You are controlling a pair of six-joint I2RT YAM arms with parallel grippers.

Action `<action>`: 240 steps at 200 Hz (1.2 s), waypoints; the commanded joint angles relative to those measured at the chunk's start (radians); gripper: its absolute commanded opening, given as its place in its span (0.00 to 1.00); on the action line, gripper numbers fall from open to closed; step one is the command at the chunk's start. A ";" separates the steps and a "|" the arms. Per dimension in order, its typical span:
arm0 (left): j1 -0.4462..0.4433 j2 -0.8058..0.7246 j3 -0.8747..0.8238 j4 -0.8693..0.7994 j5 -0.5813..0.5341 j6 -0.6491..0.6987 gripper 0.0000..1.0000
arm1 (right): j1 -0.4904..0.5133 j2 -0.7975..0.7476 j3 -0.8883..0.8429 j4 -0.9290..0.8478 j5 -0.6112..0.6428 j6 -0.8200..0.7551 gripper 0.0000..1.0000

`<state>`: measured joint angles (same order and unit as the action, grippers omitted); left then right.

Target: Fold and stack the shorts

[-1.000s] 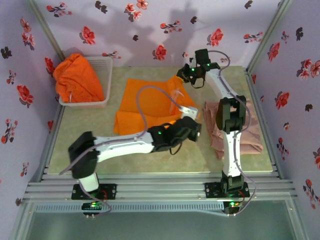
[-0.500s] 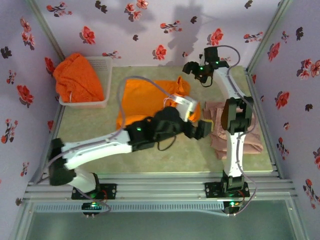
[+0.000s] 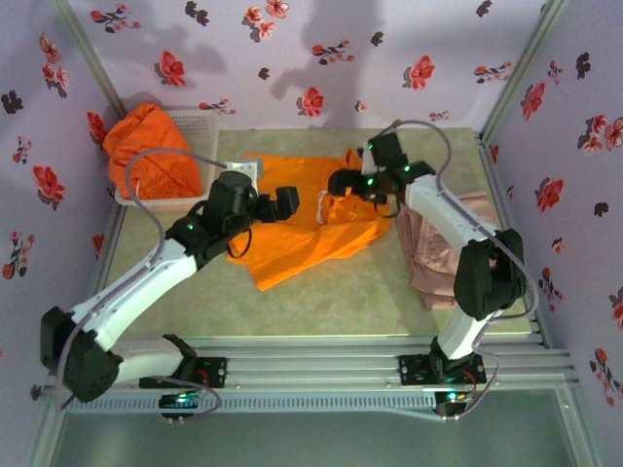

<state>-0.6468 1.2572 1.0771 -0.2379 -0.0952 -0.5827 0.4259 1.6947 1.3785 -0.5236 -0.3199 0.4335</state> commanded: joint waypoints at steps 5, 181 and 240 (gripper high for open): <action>0.084 0.140 0.058 0.040 0.134 -0.031 0.99 | 0.031 -0.080 -0.174 0.118 0.058 0.080 0.94; 0.200 0.921 0.464 0.048 0.175 -0.059 0.99 | 0.048 -0.518 -0.664 0.204 0.253 0.300 0.88; 0.207 0.922 0.423 0.064 0.160 -0.061 0.99 | 0.146 -0.370 -0.502 0.148 0.306 0.273 0.84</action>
<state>-0.4522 2.1628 1.5284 -0.1692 0.0811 -0.6453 0.4854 1.2804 0.8104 -0.3408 -0.0731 0.7300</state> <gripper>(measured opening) 0.992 0.841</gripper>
